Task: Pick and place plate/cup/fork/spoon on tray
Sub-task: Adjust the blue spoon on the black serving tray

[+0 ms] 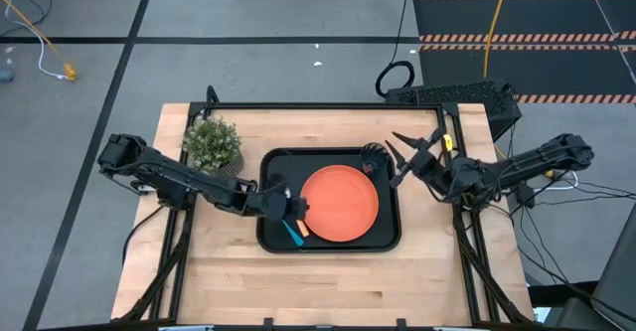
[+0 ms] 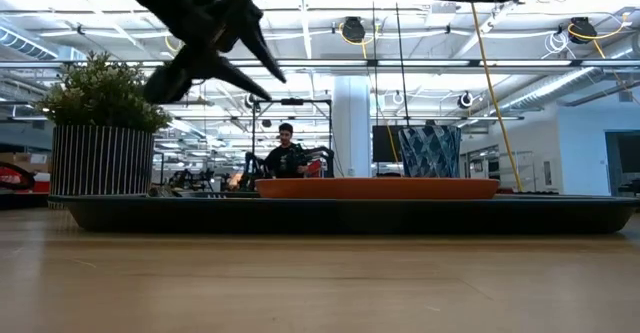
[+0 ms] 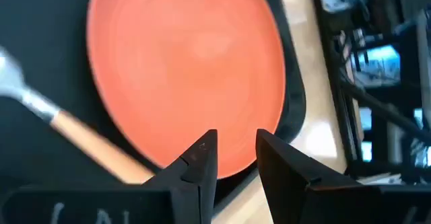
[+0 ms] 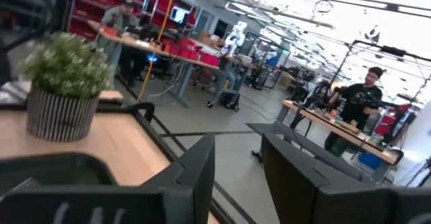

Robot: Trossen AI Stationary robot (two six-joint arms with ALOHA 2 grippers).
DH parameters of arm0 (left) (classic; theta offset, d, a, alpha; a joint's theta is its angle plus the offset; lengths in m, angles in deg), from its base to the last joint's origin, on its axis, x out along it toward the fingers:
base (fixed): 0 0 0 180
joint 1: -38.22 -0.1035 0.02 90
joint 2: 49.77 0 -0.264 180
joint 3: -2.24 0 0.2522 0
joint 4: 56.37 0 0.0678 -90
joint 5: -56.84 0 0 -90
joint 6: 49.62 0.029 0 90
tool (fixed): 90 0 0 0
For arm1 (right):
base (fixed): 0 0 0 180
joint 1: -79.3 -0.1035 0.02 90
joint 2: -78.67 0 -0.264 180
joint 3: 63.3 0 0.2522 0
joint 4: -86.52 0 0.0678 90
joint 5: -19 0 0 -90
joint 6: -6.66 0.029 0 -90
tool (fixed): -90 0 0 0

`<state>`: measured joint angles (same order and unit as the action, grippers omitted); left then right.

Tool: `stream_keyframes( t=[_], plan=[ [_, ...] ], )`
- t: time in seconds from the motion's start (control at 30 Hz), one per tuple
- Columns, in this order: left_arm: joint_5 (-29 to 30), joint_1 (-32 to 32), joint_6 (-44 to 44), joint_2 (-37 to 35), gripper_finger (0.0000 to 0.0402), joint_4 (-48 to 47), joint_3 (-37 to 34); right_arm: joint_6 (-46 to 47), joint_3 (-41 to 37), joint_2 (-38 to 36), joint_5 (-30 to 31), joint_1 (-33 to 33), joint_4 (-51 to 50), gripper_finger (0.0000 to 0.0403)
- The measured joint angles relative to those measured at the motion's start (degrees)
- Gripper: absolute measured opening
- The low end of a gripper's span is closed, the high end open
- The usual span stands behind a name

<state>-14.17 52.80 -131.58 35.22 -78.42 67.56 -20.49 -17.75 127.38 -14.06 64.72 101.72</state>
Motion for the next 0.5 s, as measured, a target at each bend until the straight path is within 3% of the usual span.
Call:
stream_keyframes(
  t=[0.07,0.37,0.5],
  plan=[
    [0.13,-0.78,0.18,0.02,0.0104,1.06,-0.01,-0.02,0.00,-0.02,0.05,-0.65,-1.87,0.0114],
    [-7.40,-4.33,-25.93,2.54,0.0084,-9.94,-0.07,-0.94,0.00,-0.28,0.14,-1.26,-3.55,0.0114],
    [-10.03,-5.63,-29.09,6.19,0.0073,-9.89,-0.03,-1.03,0.02,-0.59,0.21,-1.26,-3.70,0.0114]
  ],
)
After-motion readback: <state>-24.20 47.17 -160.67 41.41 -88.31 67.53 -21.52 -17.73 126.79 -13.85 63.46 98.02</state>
